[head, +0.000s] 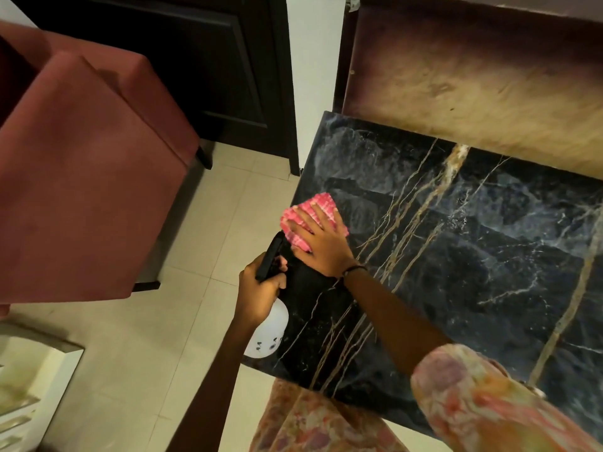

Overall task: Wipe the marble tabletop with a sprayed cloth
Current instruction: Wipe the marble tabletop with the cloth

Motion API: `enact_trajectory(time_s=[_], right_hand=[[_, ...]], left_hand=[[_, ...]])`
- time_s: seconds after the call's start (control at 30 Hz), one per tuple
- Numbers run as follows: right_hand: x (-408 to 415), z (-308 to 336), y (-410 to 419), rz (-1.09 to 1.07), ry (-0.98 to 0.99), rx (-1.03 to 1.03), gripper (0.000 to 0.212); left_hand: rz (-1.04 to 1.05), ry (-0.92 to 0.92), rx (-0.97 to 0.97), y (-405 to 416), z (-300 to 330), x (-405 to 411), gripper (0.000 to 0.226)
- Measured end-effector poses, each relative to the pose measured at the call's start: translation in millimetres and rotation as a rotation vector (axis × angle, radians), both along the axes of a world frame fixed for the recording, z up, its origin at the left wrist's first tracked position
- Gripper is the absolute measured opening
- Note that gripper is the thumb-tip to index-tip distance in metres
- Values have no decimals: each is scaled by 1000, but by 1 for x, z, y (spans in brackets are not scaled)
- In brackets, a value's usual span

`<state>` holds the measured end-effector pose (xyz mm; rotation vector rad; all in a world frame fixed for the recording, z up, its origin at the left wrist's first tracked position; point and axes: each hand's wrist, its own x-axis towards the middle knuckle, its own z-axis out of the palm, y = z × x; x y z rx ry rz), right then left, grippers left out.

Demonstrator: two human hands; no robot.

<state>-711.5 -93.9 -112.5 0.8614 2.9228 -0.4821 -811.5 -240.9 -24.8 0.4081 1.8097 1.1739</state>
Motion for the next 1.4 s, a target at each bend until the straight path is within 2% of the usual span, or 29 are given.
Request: enact_trajectory(time_s=[0.13, 0.27, 0.43, 0.6, 0.7, 0.8, 0.87, 1.0, 1.17, 1.4], right_hand=[[-12, -1, -10, 83, 40, 7, 58], [48, -8, -28, 262, 57, 69, 51], [105, -12, 8, 265, -3, 114, 58], [44, -6, 68, 84, -20, 81, 61], [-2, -5, 78, 26, -18, 58, 64], [-17, -6, 63, 108, 15, 53, 60], [2, -9, 49, 211, 63, 62, 58], [68, -20, 43, 347, 26, 104, 55], [81, -18, 91, 253, 12, 142, 61], [-17, -9, 145, 55, 5, 108, 63]], left_hand=[[10, 18, -9, 12, -2, 1, 28], [-3, 11, -16, 23, 0, 3, 33], [1, -19, -2, 36, 1, 3, 33], [8, -16, 18, 47, -2, 2, 34], [11, -9, 17, 53, -3, 1, 31], [13, 5, 13, 61, -3, 1, 25], [15, 6, 5, 67, -3, 1, 21], [18, -12, 11, 80, -1, -3, 33], [2, -13, 23, 96, -1, -5, 36], [-11, 34, 28, 123, -1, -11, 29]])
